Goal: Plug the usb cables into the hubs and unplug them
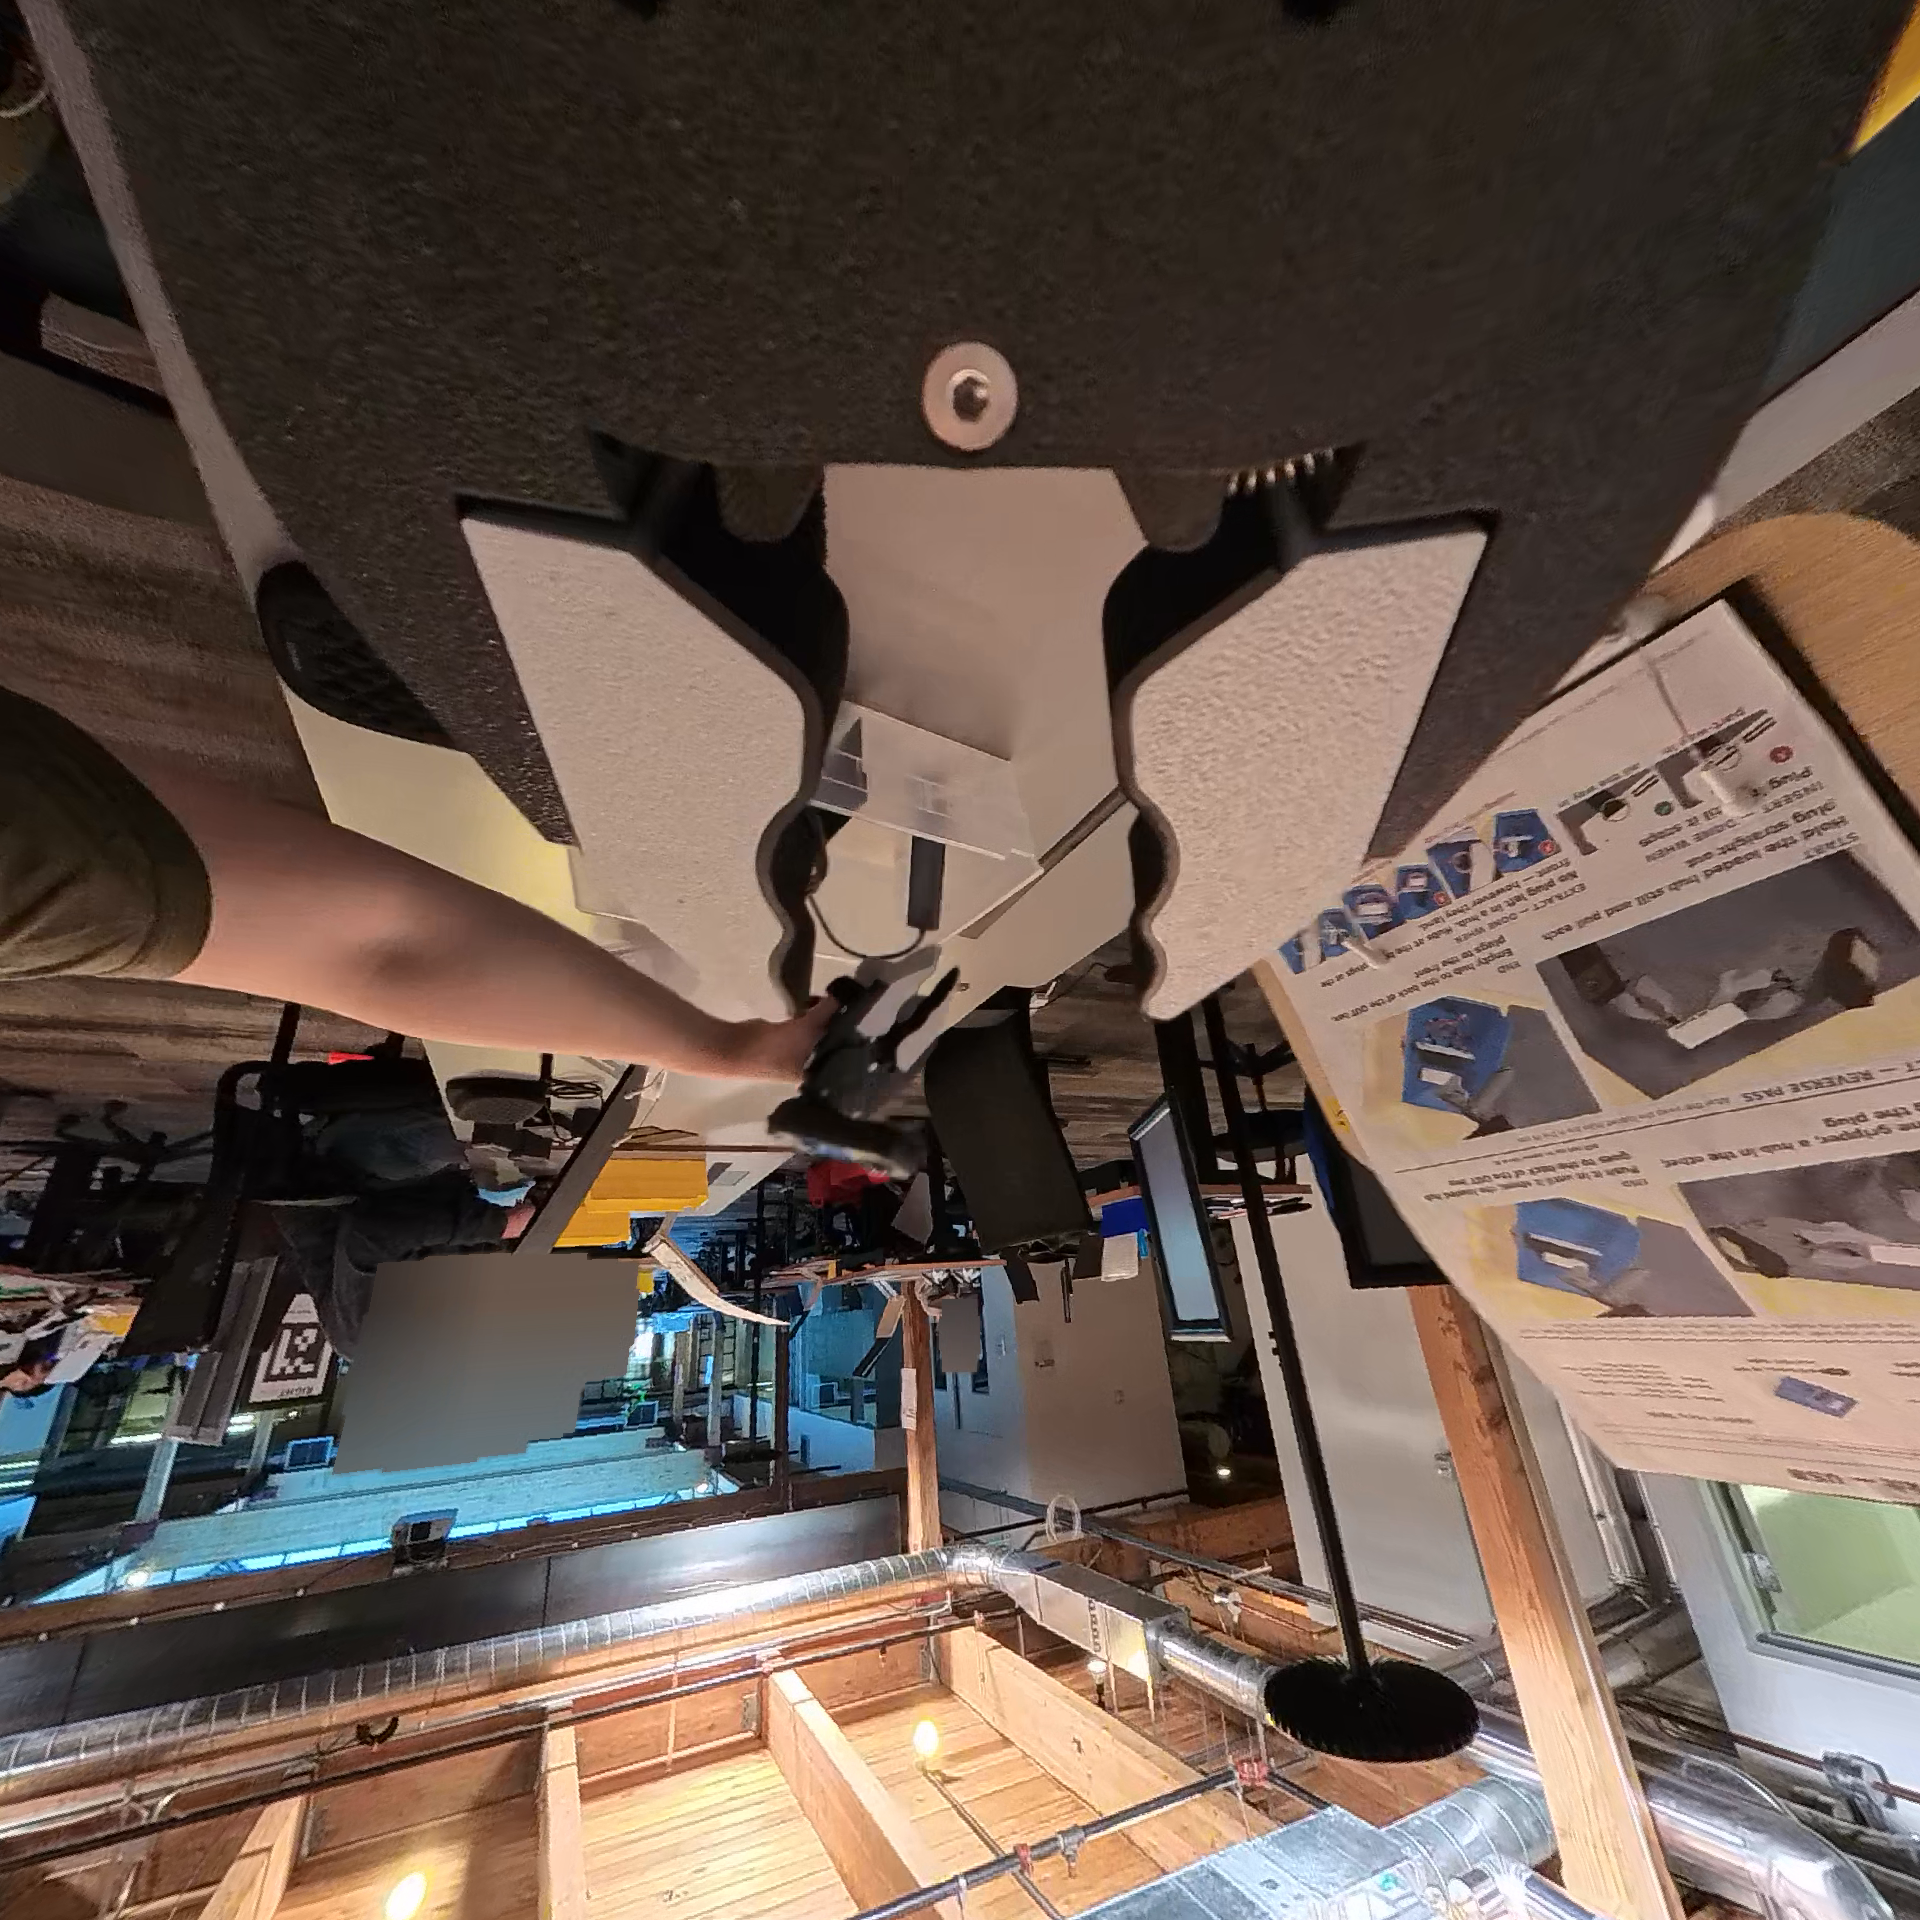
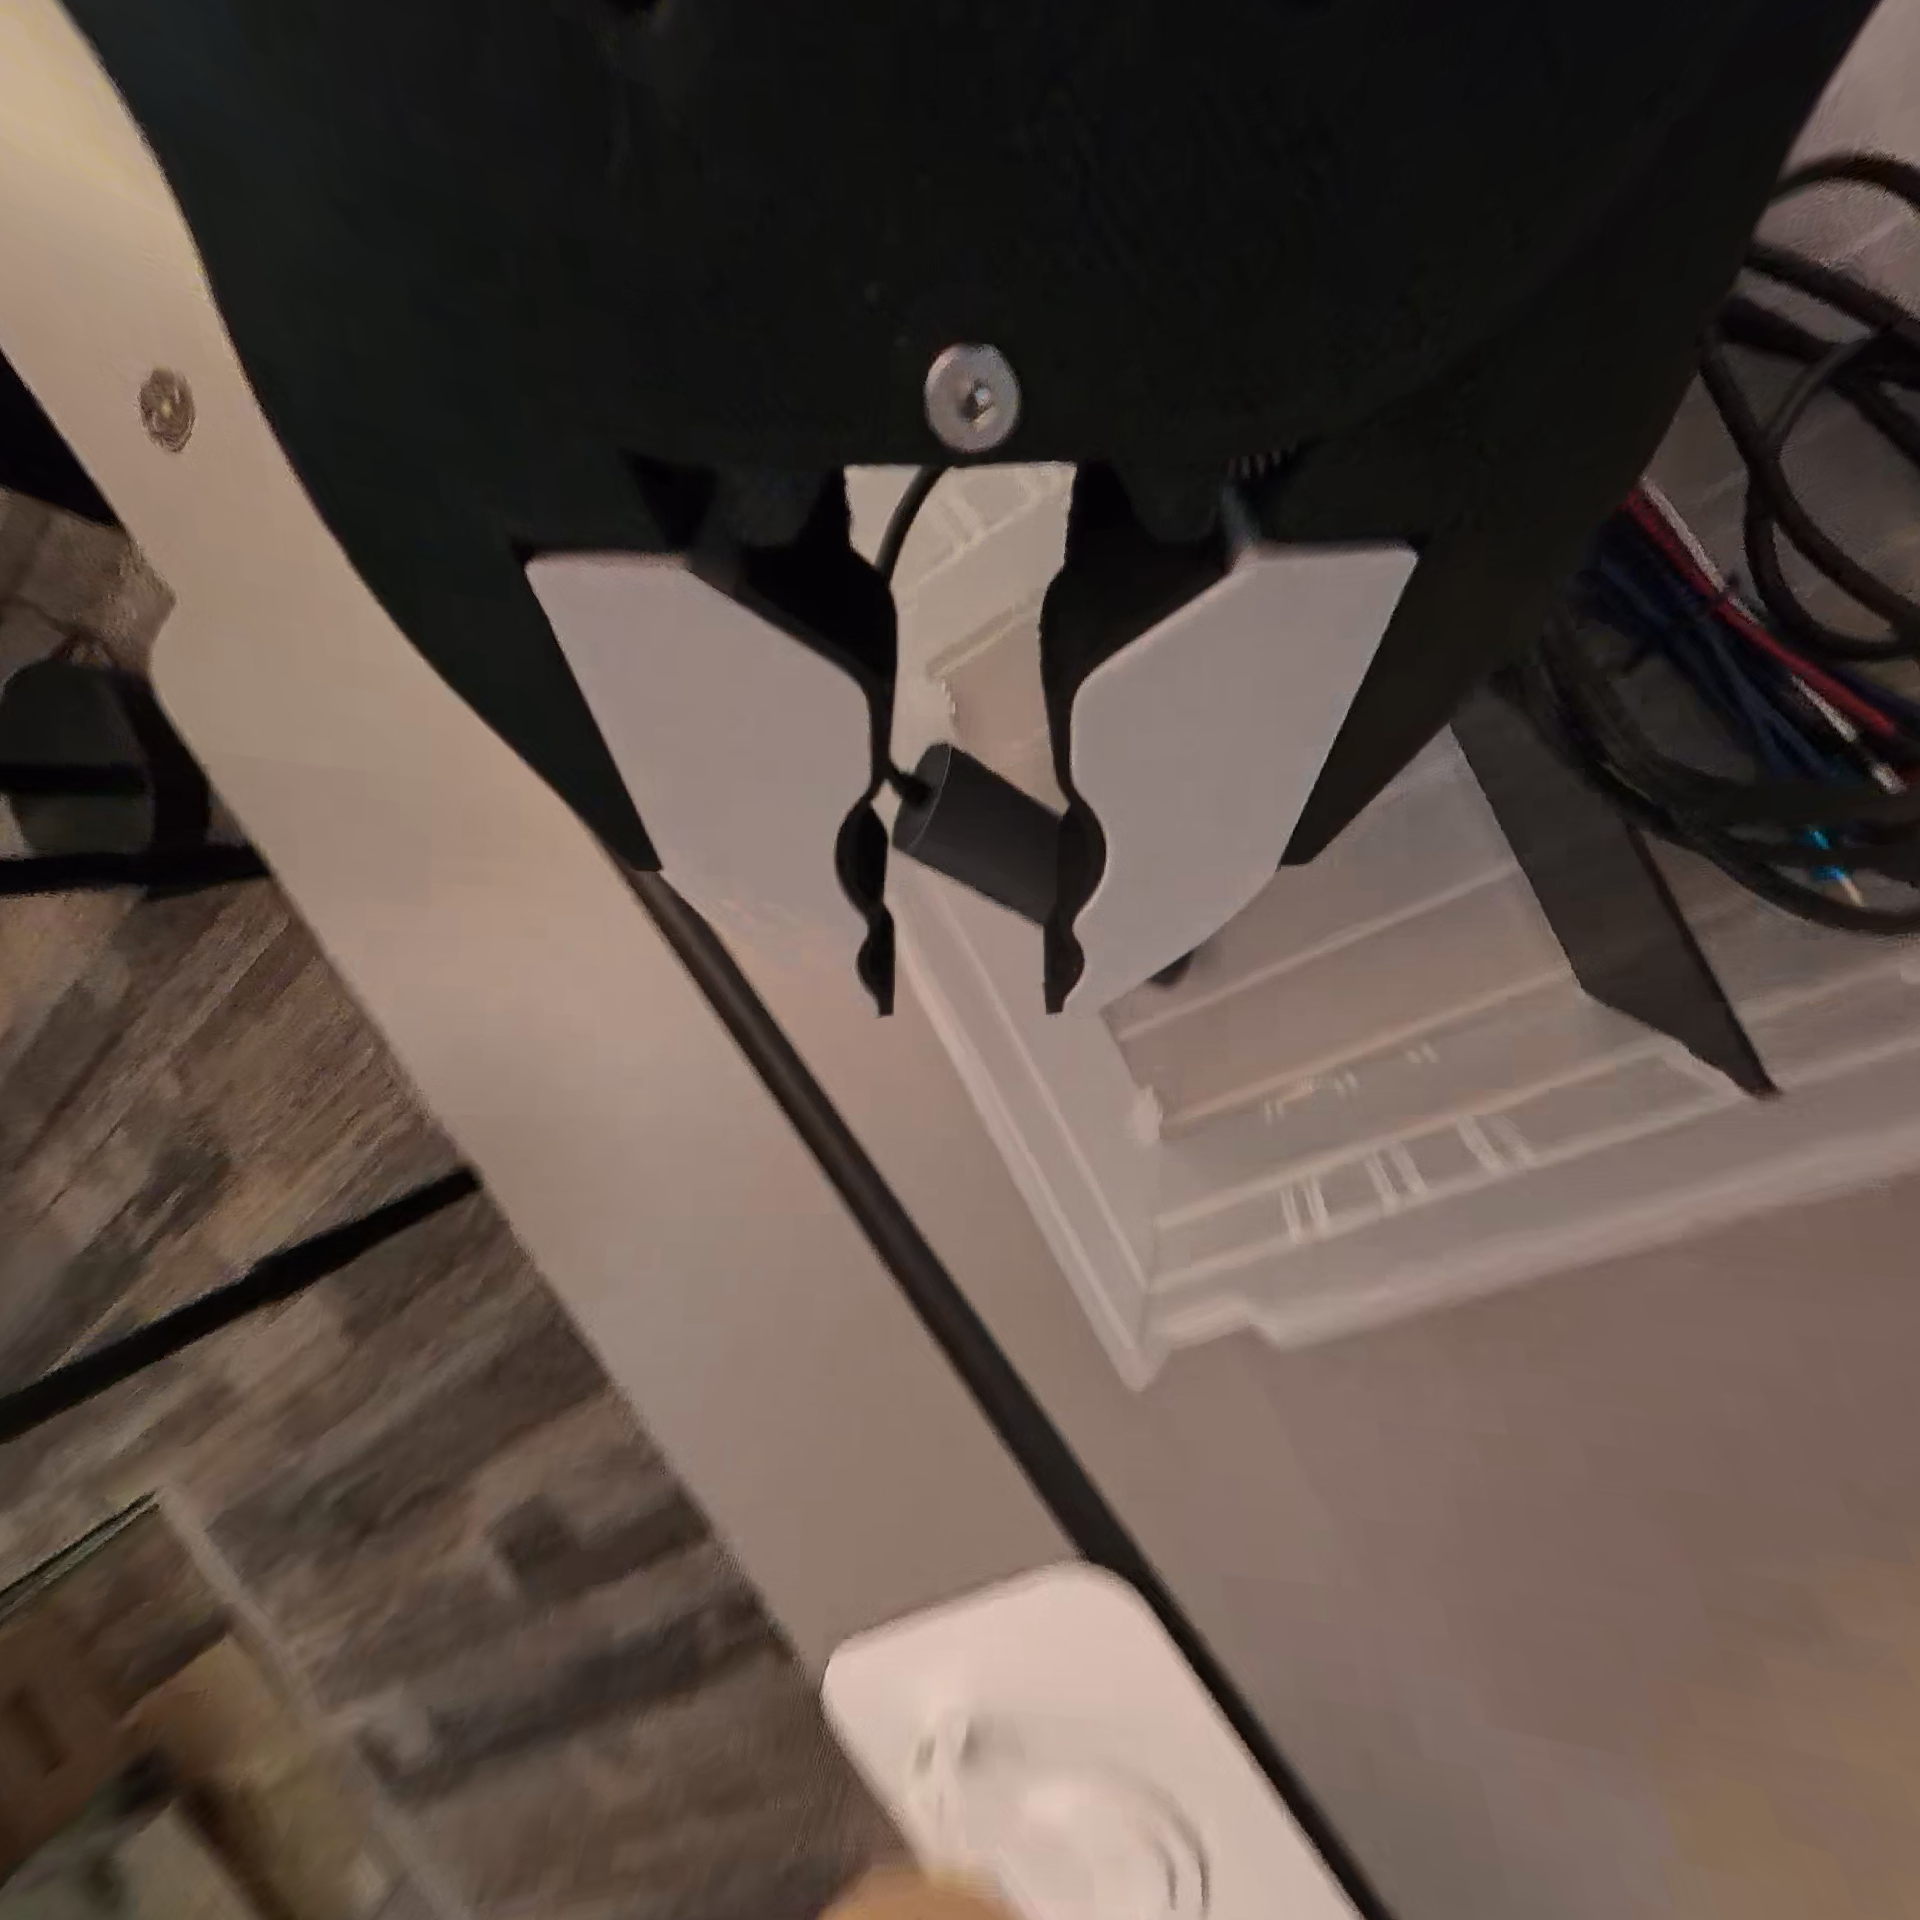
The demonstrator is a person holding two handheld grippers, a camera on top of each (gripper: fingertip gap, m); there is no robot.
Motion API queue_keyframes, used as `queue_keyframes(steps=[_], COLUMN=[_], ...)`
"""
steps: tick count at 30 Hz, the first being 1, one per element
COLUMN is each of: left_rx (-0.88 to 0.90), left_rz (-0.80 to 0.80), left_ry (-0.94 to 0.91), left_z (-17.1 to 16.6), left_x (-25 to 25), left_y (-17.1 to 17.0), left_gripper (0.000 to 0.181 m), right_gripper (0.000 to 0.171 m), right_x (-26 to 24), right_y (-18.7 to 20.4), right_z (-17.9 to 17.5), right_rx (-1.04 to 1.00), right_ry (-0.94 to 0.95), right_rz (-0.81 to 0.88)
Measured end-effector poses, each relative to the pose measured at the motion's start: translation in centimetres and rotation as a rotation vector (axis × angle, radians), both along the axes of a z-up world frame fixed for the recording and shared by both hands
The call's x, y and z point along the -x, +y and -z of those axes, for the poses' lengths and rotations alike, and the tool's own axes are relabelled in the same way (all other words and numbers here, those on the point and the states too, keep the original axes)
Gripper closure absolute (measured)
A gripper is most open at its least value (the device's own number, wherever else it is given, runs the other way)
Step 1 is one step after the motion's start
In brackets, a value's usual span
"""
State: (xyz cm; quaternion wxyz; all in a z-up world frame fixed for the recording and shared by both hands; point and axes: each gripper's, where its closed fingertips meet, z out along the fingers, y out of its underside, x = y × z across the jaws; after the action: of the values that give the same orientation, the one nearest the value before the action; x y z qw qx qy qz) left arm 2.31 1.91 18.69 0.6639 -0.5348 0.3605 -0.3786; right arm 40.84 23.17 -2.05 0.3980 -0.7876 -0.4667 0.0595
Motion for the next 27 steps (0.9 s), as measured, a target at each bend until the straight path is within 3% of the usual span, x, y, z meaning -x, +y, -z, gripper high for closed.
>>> queue_keyframes(steps=[3,6,10,18,22,25,27], left_rx=[-0.013,-0.022,0.052,0.08,0.131,0.19,0.138], left_rz=[-0.115,-0.332,-0.545,-0.482,-0.514,-0.483,-0.48], left_ry=[0.03,0.123,0.349,0.648,0.927,1.095,1.229], left_z=[0.1,1.0,4.7,12.4,18.2,21.2,22.4], left_x=[2.1,5.9,10.9,11.4,11.5,11.2,11.7], left_y=[1.2,3.4,5.8,9.0,11.5,13.1,14.1], left_gripper=[0.124,0.124,0.129,0.131,0.127,0.13,0.125], right_gripper=[0.139,0.124,0.116,0.109,0.109,0.109,0.109], right_x=[3.3,8.1,12.9,18.9,18.1,17.3,16.5], right_y=[-1.1,-5.0,-11.0,-15.8,-16.1,-16.5,-16.3], right_z=[-6.2,-13.4,-18.5,-19.4,-18.3,-19.1,-19.8], right_rx=[-0.176,-0.328,-0.489,-0.528,-0.53,-0.521,-0.532], right_ry=[0.213,0.551,0.791,0.734,0.663,0.729,0.755], right_rz=[-0.043,-0.127,-0.217,-0.352,-0.337,-0.367,-0.366])
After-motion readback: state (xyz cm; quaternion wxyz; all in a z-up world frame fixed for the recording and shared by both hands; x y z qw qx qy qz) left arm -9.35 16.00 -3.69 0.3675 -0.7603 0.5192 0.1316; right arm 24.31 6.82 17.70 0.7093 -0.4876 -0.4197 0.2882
